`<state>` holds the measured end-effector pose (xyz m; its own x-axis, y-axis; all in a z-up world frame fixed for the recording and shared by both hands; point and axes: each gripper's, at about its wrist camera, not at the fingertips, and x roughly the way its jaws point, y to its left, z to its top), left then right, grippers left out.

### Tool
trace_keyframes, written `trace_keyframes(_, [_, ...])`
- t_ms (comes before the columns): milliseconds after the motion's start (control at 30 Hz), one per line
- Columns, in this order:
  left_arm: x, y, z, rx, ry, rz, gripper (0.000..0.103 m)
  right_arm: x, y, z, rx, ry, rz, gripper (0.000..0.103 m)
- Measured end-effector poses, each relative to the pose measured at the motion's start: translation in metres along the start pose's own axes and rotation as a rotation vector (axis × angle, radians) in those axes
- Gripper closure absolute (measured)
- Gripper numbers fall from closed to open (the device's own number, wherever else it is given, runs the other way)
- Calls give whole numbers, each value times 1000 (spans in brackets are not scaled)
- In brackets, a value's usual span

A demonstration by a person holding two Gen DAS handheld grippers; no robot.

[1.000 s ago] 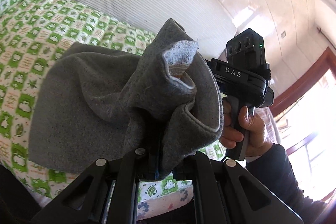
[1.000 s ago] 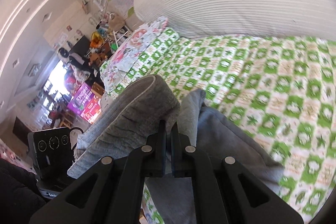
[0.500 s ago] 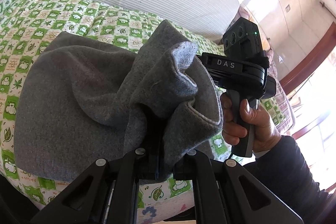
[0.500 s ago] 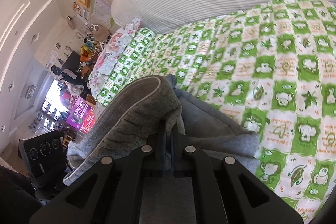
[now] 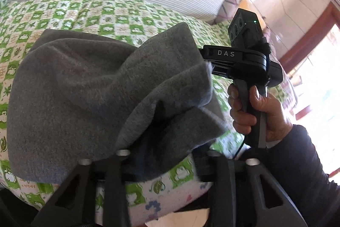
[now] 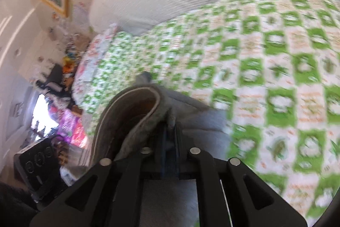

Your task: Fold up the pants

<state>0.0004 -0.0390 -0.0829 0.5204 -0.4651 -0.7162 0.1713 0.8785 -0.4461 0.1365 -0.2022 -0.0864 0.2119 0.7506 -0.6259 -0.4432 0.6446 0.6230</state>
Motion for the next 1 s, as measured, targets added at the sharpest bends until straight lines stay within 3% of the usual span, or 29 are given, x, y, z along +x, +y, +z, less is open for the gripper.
trace_keyframes(33, [-4,0,-1,6,-2,-13,47,-4,-1,-2,4,-4,-20,93])
trace_keyframes(167, [-18,0,-5,46,0,-39,46,-26,1,-11,26,-25,-123,89])
trace_keyframes(267, [-32,8,-9,65,-13,-47,43,-44,7,-21,35,-56,-173,76])
trace_keyframes(333, [-45,18,-11,66,-27,-32,41,-62,17,-32,29,-97,-205,61])
trace_keyframes(567, [-69,66,-14,24,-45,68,40,-99,70,-72,-7,-204,-144,60])
trace_keyframes(733, [-67,95,-15,-35,-39,129,40,-81,102,-96,-18,-179,-124,55])
trace_keyframes(900, [-63,105,-18,-75,-43,145,40,-41,106,-105,-17,-88,-186,56])
trace_keyframes(1000, [-56,105,-19,-79,-32,145,40,-27,111,-107,-58,-39,-187,91])
